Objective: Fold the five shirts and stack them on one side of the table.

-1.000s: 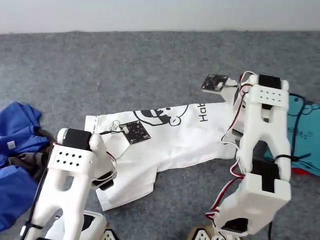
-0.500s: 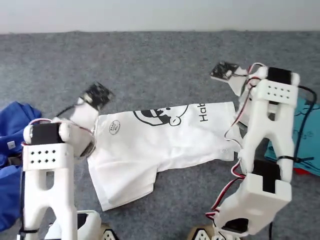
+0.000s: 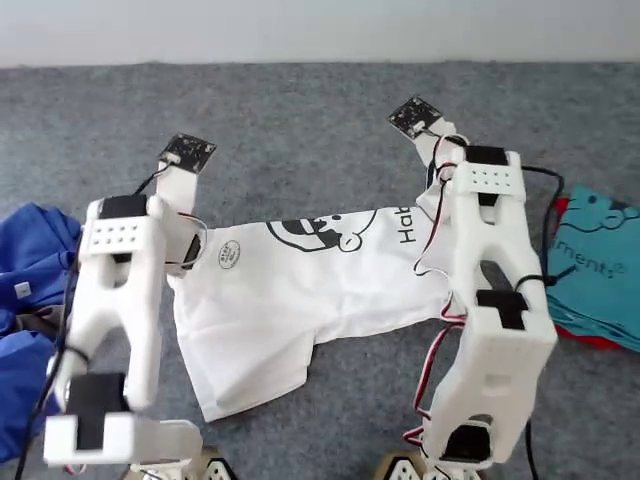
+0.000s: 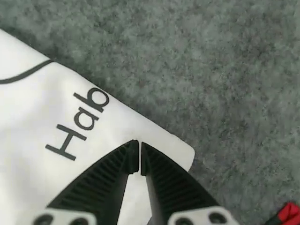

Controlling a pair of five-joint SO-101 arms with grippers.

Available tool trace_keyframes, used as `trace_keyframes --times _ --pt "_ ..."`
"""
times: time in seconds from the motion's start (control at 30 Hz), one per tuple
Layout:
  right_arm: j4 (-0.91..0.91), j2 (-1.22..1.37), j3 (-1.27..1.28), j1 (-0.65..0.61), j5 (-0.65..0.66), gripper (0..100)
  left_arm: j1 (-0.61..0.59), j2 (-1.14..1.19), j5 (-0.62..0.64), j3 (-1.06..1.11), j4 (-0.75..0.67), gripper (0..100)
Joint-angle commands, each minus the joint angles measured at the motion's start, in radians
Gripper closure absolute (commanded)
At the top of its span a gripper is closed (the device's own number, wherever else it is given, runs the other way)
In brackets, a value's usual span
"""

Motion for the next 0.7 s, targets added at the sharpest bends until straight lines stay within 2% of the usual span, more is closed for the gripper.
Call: trace_keyframes --times 0.0,0.17,0.37,0.47,0.67 --pt "-0.070 0.019 -0.008 -0.002 -0.009 98.8 0.011 0.127 -0.066 -0.084 -0.003 99" --pt "-0.186 0.085 -0.008 0.019 0.040 98.8 -0.020 0.371 -0.167 -0.239 0.064 99" --pt "-0.302 0.094 -0.015 0.015 0.089 98.8 -0.074 0.601 -0.190 -0.610 0.230 99" --pt "-0.245 0.054 -0.043 -0.002 0.086 98.8 -0.061 0.640 -0.190 -0.785 0.347 99" --pt "0.031 -0.082 -0.057 -0.065 0.083 98.7 0.021 0.597 -0.167 -0.974 0.517 99"
